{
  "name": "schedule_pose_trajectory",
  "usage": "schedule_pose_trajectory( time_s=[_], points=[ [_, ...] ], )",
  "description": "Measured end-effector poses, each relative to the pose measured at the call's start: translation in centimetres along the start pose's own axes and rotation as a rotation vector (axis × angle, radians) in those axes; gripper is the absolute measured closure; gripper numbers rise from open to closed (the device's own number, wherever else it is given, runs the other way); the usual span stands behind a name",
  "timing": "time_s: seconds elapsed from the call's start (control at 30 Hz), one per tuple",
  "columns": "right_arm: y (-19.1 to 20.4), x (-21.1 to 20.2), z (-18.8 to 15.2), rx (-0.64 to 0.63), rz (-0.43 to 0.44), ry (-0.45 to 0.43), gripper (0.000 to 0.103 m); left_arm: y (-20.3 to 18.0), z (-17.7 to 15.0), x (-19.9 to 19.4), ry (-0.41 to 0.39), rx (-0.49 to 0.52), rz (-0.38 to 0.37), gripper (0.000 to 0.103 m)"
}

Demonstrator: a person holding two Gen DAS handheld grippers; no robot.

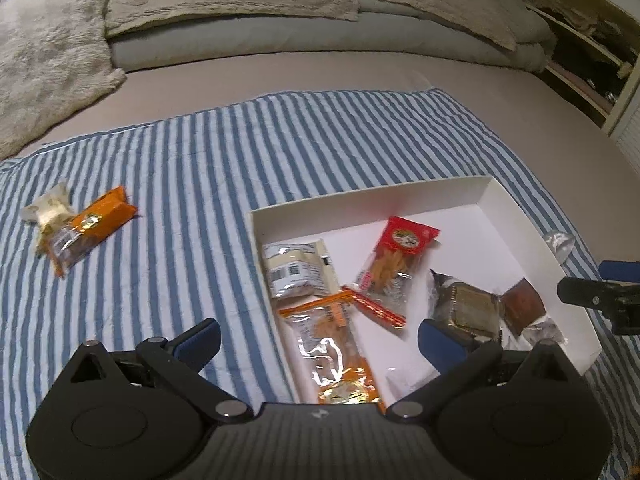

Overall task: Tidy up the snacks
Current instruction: 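Move both open tools back toward the last snacks on the cloth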

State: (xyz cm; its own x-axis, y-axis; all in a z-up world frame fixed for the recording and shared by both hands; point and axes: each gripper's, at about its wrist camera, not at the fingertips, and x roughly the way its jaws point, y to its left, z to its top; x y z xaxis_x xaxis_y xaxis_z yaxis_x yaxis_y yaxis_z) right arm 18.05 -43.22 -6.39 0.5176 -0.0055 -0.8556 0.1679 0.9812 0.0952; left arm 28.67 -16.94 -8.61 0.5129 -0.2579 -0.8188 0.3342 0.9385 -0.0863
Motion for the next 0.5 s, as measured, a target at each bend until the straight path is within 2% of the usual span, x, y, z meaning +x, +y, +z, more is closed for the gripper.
schedule_pose_trajectory(
  time_s=[0.2,0.5],
  points=[
    [1.9,-1.1,0.3,-0.027,0.023,-0.036,0.0,2.0,0.0,-1.5,-0.035,-0.039,0.013,0.0],
    [5.4,-1.3,1.9,-0.029,0.085,-0.138,0.0,7.1,-0.3,-3.9,-0.101,-0.096,0.09,0.0]
  ],
)
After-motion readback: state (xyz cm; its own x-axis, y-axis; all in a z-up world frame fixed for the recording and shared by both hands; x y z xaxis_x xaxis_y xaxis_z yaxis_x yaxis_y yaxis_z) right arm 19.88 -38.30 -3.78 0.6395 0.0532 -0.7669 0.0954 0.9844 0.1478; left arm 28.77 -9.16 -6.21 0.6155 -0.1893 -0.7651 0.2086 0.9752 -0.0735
